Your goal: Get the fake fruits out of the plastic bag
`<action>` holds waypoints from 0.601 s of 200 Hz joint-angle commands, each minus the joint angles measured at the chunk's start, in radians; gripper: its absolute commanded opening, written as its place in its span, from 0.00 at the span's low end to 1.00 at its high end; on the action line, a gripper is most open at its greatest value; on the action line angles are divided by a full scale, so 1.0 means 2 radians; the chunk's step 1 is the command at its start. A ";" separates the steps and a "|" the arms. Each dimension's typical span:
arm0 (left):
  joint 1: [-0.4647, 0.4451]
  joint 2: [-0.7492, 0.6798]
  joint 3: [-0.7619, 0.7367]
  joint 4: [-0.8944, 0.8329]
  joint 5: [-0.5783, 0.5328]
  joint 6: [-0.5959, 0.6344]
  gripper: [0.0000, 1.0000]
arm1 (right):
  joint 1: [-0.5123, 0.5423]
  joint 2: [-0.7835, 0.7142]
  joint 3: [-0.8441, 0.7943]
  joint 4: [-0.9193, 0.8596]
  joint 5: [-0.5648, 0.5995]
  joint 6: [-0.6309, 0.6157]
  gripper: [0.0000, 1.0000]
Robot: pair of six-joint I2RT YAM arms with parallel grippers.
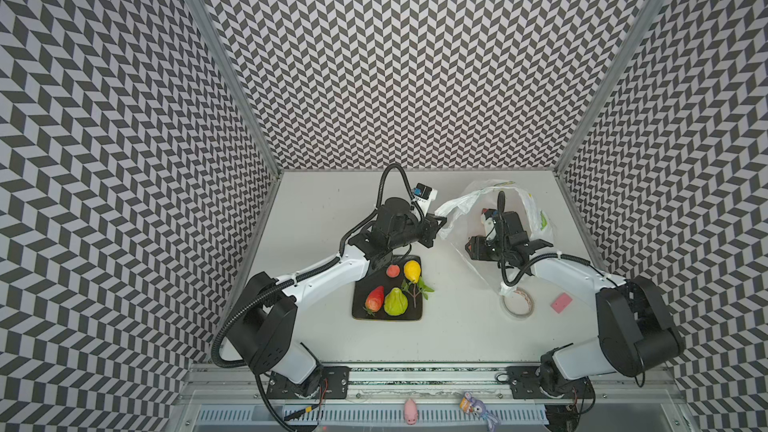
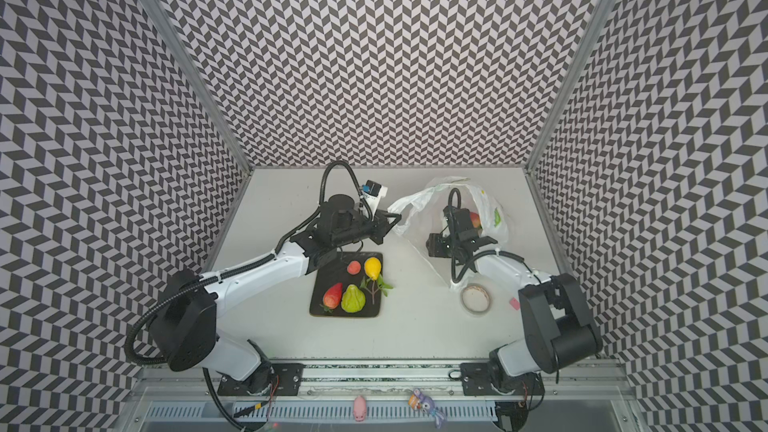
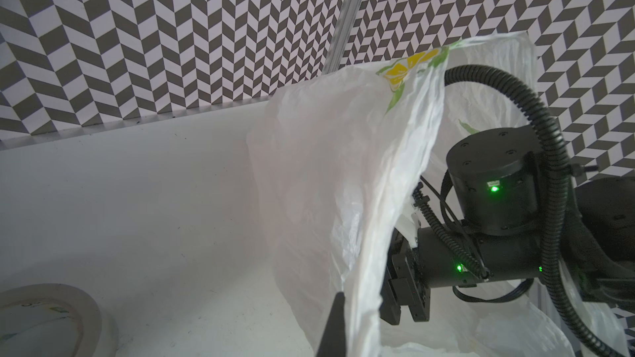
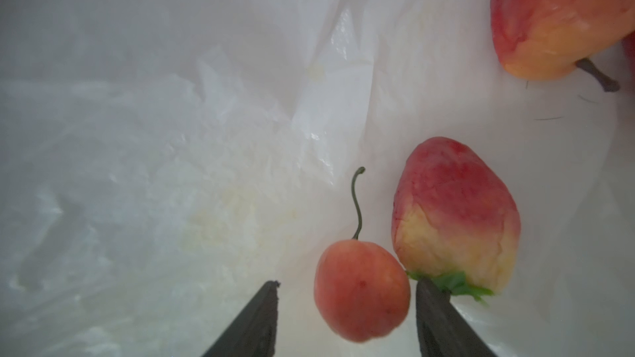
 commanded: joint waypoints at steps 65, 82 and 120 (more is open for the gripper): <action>0.000 -0.006 0.006 -0.007 -0.004 0.002 0.00 | -0.018 -0.027 0.074 -0.130 0.100 0.060 0.70; 0.000 -0.006 0.006 -0.007 -0.004 0.002 0.00 | -0.021 -0.020 0.078 -0.123 0.113 0.098 0.69; 0.000 -0.007 0.006 -0.008 -0.004 0.002 0.00 | -0.023 0.023 0.107 -0.098 0.054 0.129 0.74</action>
